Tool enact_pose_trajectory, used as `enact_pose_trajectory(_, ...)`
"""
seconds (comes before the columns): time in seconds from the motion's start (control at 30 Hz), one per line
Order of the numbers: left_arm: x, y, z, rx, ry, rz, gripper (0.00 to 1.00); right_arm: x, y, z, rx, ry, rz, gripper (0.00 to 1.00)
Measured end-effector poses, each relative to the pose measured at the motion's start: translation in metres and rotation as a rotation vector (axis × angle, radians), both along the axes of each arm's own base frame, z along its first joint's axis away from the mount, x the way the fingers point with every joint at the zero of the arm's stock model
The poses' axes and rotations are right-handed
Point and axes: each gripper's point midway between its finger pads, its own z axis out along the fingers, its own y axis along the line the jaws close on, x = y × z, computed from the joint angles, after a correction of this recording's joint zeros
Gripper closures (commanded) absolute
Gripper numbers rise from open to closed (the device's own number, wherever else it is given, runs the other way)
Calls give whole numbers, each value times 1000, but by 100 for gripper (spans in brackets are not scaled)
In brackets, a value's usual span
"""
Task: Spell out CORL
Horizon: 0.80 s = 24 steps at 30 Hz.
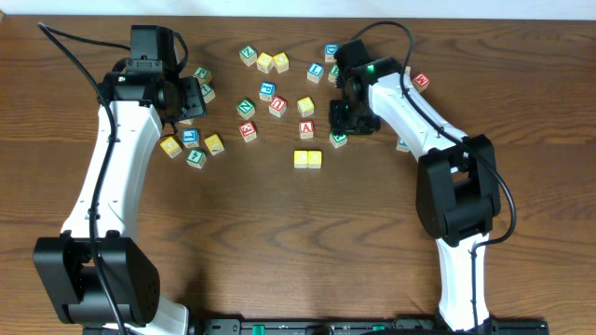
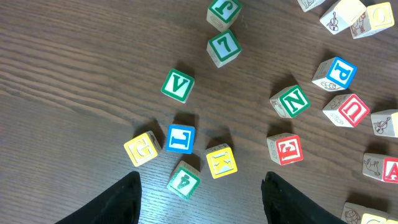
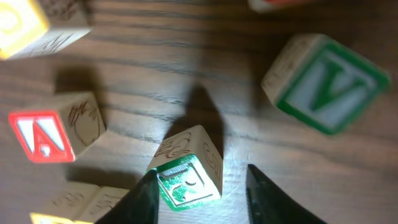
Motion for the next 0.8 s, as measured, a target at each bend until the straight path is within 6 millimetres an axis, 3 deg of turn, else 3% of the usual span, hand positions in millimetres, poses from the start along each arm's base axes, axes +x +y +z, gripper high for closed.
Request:
enact_pose_trajectory(0.13, 0, 0, 0, 0, 0, 0, 39, -2, 0, 0, 17, 38, -204, 53)
enact_pose_trajectory(0.3, 0, 0, 0, 0, 0, 0, 39, -1, -1, 0, 22, 52, -341, 51)
enact_pose_trajectory(0.5, 0, 0, 0, 0, 0, 0, 39, 2, 0, 0, 32, 52, -405, 45)
enact_pose_trajectory(0.8, 0, 0, 0, 0, 0, 0, 39, -1, 0, 0, 30, 67, -443, 44)
